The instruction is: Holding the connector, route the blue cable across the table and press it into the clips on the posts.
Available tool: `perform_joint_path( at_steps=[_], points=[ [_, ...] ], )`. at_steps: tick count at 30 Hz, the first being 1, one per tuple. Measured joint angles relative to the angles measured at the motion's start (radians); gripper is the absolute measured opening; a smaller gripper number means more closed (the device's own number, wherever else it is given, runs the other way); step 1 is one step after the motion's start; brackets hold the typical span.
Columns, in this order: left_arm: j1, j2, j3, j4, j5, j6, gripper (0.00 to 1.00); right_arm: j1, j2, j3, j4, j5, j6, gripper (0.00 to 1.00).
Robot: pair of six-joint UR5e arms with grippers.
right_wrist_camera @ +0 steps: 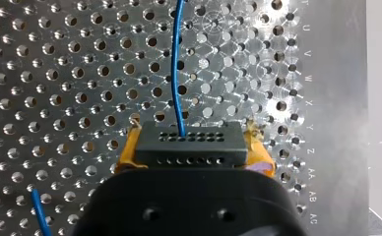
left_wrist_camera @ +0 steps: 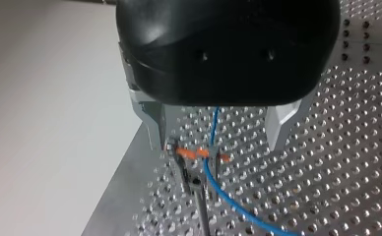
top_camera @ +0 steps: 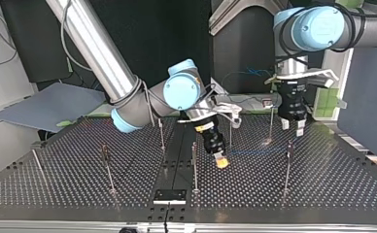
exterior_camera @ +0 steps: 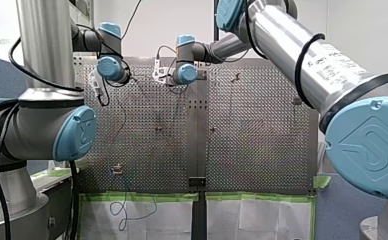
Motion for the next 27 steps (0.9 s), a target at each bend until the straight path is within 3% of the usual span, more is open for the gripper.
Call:
perform_joint_path(
  at_steps=[13,27],
  points=[
    [-0.038,-0.039,0.019,0.059,0.004,0.102,1.0,-0.001,0.001,0.006,0.0,0.002,0.003,0.0],
    [-0.084,-0.083,0.051,0.081,-0.027,0.233,1.0,-0.005,0.001,0.01,0.002,0.002,0.004,0.0]
  ],
)
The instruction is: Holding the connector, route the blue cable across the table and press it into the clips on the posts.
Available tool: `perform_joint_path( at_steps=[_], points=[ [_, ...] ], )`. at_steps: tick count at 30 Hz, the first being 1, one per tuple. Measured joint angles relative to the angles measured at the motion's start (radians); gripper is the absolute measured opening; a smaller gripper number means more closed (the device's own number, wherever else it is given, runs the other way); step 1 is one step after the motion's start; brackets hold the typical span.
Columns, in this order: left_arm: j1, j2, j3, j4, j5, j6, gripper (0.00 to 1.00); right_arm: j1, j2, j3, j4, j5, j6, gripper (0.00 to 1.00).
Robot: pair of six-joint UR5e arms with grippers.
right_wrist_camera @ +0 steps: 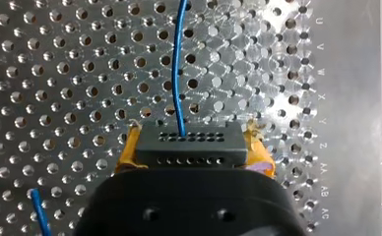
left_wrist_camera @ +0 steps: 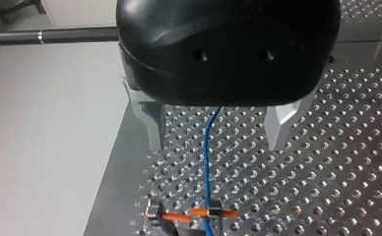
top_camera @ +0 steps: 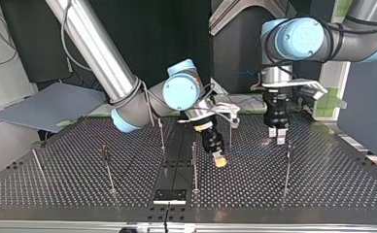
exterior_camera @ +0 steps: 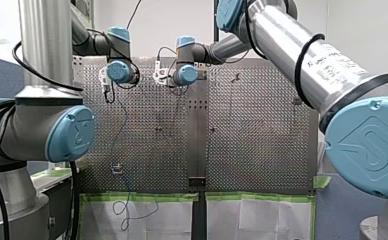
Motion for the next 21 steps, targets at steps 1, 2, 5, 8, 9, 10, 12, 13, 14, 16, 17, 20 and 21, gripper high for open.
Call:
perform_joint_path(
  at_steps=[1,2,5,8,9,10,12,13,14,16,17,20,21],
  points=[
    [-0.003,-0.004,0.003,0.003,-0.003,0.009,1.0,-0.001,0.0,0.001,0.0,0.0,0.0,0.0],
    [-0.007,-0.01,0.008,0.005,-0.007,0.02,1.0,-0.003,0.0,0.003,0.0,0.0,0.0,0.0],
    [-0.017,-0.03,0.026,0.008,-0.019,0.048,1.0,-0.009,0.0,0.006,0.0,0.0,-0.001,0.0],
    [-0.028,-0.05,0.045,0.01,-0.033,0.064,1.0,-0.012,0.001,0.008,0.0,0.0,-0.001,0.0],
    [-0.031,-0.057,0.051,0.01,-0.037,0.068,1.0,-0.013,0.001,0.008,0.0,0.0,-0.002,0.0],
    [-0.034,-0.062,0.057,0.01,-0.04,0.07,1.0,-0.014,0.001,0.008,0.0,0.0,-0.002,0.0],
    [-0.041,-0.072,0.067,0.011,-0.046,0.074,1.0,-0.014,0.001,0.008,0.0,0.0,-0.003,0.0],
    [-0.043,-0.076,0.072,0.011,-0.048,0.075,1.0,-0.015,0.001,0.008,-0.001,0.0,-0.004,0.0],
    [-0.047,-0.083,0.078,0.013,-0.05,0.076,1.0,-0.015,0.001,0.008,-0.001,0.0,-0.004,0.0],
    [-0.051,-0.095,0.09,0.016,-0.055,0.076,1.0,-0.016,0.002,0.008,-0.001,0.0,-0.005,0.0],
    [-0.054,-0.104,0.1,0.017,-0.058,0.077,1.0,-0.016,0.002,0.008,-0.001,0.0,-0.005,0.0],
    [-0.062,-0.129,0.125,0.018,-0.063,0.08,1.0,-0.016,0.003,0.008,-0.002,0.0,-0.006,0.0],
    [-0.064,-0.136,0.132,0.018,-0.064,0.08,1.0,-0.017,0.003,0.008,-0.002,0.0,-0.006,0.0]
  ],
)
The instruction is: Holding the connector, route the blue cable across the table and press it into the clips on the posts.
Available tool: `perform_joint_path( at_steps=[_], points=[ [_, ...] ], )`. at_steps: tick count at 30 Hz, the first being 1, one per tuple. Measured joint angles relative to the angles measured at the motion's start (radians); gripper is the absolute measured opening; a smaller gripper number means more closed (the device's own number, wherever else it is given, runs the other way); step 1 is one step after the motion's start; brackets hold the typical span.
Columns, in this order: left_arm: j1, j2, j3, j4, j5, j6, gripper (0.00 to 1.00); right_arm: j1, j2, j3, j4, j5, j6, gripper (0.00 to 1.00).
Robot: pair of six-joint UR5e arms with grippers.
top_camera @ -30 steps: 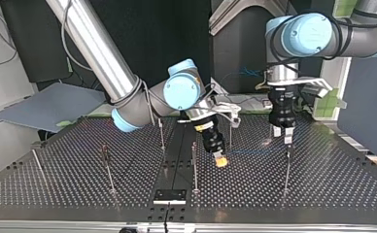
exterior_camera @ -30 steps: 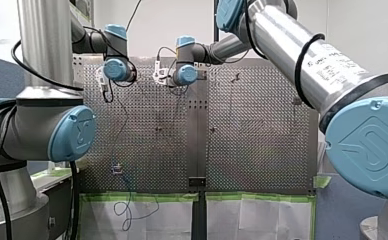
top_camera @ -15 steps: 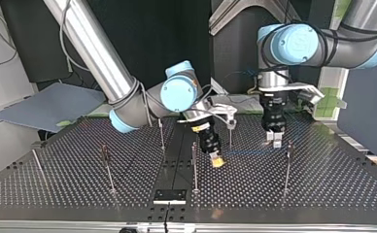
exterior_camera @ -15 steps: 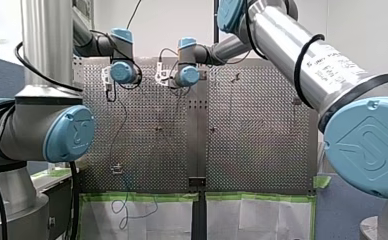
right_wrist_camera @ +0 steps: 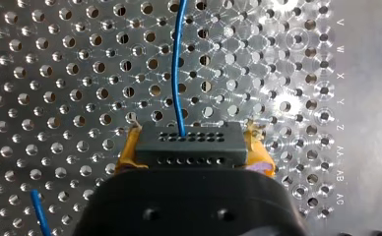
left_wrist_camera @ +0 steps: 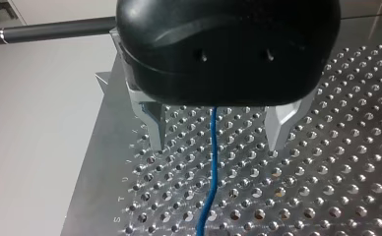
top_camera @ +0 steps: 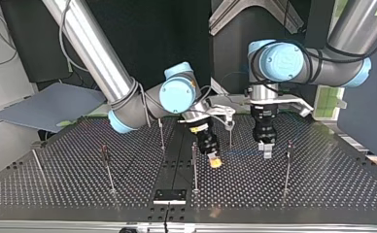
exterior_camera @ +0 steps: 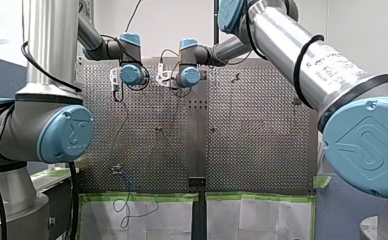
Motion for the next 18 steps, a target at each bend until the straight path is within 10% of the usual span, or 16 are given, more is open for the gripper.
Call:
perform_joint_path(
  at_steps=[9,15,17,18],
  points=[
    [-0.005,-0.038,0.038,0.0,-0.024,-0.004,1.0,-0.004,0.0,0.0,0.0,0.0,-0.001,0.0],
    [-0.005,-0.039,0.038,-0.003,-0.029,-0.036,0.31,-0.005,0.0,0.0,0.0,0.0,-0.002,0.0],
    [-0.005,-0.039,0.038,-0.004,-0.029,-0.047,0.24,-0.005,0.0,0.0,0.0,0.0,-0.002,0.0],
    [-0.005,-0.039,0.038,-0.004,-0.029,-0.051,0.0,-0.005,0.0,0.0,0.0,0.0,-0.002,0.0]
  ],
)
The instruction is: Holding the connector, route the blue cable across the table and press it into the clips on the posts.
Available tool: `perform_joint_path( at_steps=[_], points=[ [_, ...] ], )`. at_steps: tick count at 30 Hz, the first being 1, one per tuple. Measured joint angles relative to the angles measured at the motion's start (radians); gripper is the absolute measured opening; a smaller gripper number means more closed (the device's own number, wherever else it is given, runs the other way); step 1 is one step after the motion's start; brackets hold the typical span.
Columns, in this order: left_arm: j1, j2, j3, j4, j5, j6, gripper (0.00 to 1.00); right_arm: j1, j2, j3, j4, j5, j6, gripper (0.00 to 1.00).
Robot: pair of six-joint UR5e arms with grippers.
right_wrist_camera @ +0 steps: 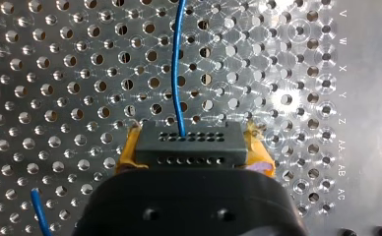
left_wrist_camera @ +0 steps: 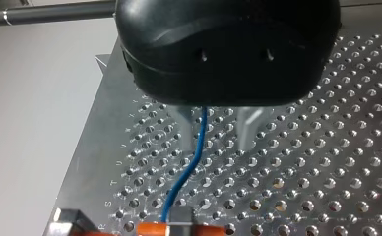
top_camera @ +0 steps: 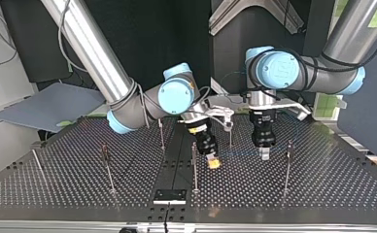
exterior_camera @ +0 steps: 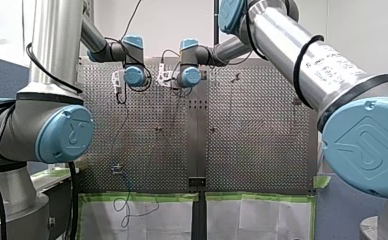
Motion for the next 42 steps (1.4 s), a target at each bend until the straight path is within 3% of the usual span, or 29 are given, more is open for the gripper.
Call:
perform_joint_path(
  at_steps=[13,27,34,42],
  points=[
    [-0.001,0.0,-0.032,-0.019,-0.018,-0.021,0.0,0.003,0.0,0.012,0.002,-0.001,-0.003,0.0],
    [-0.003,0.0,-0.145,0.061,-0.03,-0.013,0.0,-0.003,-0.001,0.116,0.008,0.001,-0.01,0.0],
    [-0.004,-0.004,-0.209,0.089,-0.034,-0.016,0.0,-0.003,-0.002,0.156,0.032,0.001,-0.031,0.0],
    [-0.008,-0.055,-0.284,0.126,-0.022,-0.013,0.0,0.0,-0.031,0.205,0.053,0.014,-0.059,0.0]
  ],
)
